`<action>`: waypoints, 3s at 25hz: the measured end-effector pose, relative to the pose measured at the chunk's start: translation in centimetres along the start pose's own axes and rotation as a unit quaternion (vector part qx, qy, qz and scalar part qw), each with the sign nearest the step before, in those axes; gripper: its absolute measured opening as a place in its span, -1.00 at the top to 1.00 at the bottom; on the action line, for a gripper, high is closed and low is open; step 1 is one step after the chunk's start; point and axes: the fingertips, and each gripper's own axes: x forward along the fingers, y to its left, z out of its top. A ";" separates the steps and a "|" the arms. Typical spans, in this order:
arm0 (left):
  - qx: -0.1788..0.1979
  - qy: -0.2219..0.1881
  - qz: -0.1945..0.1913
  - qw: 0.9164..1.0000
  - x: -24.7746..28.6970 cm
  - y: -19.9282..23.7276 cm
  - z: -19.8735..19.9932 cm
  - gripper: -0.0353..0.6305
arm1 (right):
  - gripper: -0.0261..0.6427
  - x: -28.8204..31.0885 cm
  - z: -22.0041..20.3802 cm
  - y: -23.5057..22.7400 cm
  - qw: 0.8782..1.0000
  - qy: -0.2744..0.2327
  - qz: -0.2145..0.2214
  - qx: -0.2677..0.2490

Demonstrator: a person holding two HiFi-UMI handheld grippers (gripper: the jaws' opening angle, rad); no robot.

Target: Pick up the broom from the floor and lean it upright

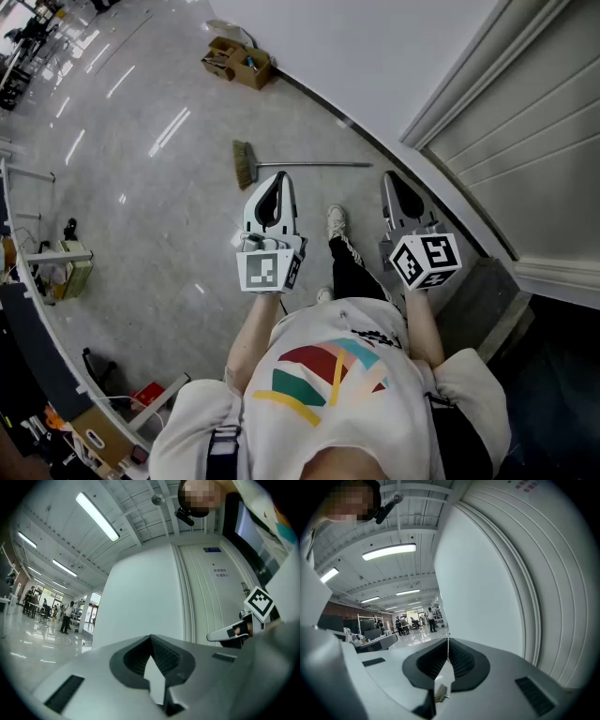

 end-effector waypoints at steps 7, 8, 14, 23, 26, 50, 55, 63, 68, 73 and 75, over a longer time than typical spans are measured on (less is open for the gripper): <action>-0.010 -0.043 -0.002 0.999 13.0 3.8 1.2 0.76 | 0.88 12.5 2.9 -6.9 0.999 0.033 0.001 -0.015; 0.005 -0.044 -0.002 0.999 14.4 4.5 1.2 0.76 | 0.88 13.9 3.3 -7.3 0.999 0.037 0.005 -0.023; 0.010 -0.035 0.007 0.999 21.9 8.8 1.1 0.76 | 0.88 21.4 4.9 -8.9 0.998 0.054 0.016 -0.037; 0.000 0.003 -0.008 1.000 28.3 14.2 -1.3 0.76 | 0.88 29.7 5.0 -9.9 0.998 0.066 0.009 -0.018; -0.010 0.014 -0.023 1.000 30.7 15.3 -3.6 0.76 | 0.88 32.3 3.9 -11.0 0.998 0.065 0.013 -0.018; 0.134 0.263 -0.382 0.876 33.0 16.5 -93.5 0.41 | 0.88 52.7 -61.7 -36.0 0.993 0.082 0.063 -0.053; 0.195 0.315 -0.490 0.789 29.8 14.3 -100.0 0.41 | 0.88 52.4 -67.6 -37.3 0.992 0.102 0.067 -0.038; 0.235 0.374 -0.575 0.689 26.0 12.2 -103.7 0.41 | 0.88 49.7 -69.8 -38.1 0.992 0.111 0.057 -0.027; 0.264 0.388 -0.575 0.671 25.9 11.7 -105.2 0.42 | 0.88 48.1 -69.9 -38.6 0.993 0.108 0.044 -0.032; 0.254 0.393 -0.570 0.675 26.3 11.7 -105.1 0.48 | 0.88 47.3 -69.5 -38.5 0.993 0.103 0.037 -0.033; 0.237 0.395 -0.556 0.692 26.6 11.7 -105.0 0.50 | 0.88 47.0 -69.2 -38.0 0.994 0.100 0.037 -0.034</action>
